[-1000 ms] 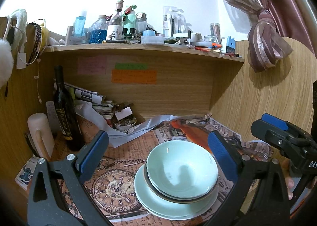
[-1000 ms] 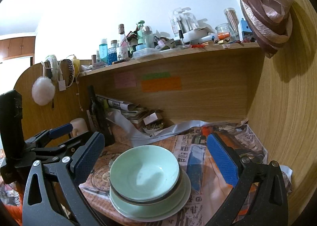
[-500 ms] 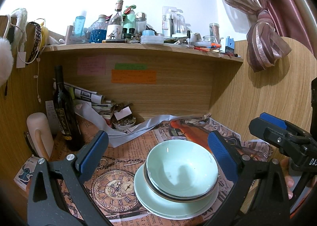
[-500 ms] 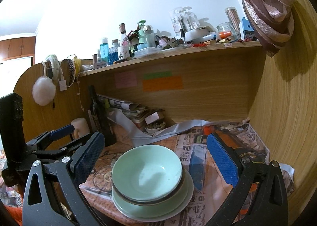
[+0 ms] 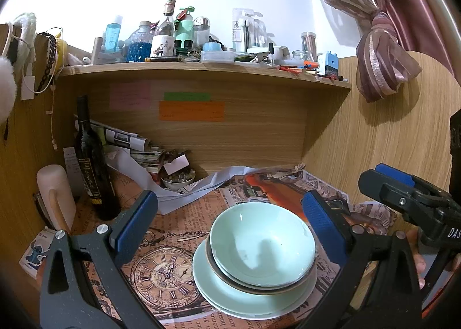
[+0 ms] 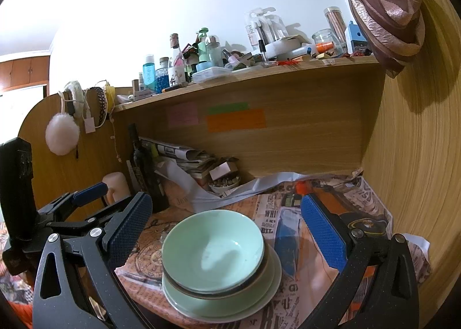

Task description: Organize plates and bowls

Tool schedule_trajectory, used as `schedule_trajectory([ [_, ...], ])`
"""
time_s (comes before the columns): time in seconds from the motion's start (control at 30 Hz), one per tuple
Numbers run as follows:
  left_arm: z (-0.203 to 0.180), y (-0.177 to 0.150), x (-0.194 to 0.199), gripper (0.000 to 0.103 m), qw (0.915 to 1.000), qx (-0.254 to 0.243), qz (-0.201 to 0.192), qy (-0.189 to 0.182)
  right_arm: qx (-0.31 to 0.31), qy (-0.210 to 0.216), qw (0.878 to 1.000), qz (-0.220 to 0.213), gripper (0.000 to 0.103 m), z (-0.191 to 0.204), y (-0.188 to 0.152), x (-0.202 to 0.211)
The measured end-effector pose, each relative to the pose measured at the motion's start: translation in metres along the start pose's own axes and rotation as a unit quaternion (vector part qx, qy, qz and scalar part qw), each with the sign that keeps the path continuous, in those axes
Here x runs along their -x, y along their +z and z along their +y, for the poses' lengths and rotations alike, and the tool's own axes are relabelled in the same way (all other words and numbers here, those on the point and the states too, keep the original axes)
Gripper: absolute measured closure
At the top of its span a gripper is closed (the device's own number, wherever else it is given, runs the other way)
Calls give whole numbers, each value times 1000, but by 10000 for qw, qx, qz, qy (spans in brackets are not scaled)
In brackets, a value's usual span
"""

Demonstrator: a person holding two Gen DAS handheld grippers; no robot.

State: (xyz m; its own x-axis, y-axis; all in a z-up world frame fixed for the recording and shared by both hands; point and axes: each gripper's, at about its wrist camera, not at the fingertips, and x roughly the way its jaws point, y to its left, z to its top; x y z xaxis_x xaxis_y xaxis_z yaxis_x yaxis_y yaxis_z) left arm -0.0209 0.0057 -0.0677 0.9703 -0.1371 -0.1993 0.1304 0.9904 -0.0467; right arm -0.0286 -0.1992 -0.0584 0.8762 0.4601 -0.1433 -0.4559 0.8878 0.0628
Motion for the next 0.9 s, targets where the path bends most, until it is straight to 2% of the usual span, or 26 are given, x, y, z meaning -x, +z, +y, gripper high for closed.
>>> schedule_trajectory([
  [0.67,-6,-1,-3,1,10000,-81,24,-9,-51,-30,10000,15,0,-3,0,0],
  [0.9,-1,1,-4,1,10000,64,21,-38,-51,-48,10000,25,0,-3,-1,0],
])
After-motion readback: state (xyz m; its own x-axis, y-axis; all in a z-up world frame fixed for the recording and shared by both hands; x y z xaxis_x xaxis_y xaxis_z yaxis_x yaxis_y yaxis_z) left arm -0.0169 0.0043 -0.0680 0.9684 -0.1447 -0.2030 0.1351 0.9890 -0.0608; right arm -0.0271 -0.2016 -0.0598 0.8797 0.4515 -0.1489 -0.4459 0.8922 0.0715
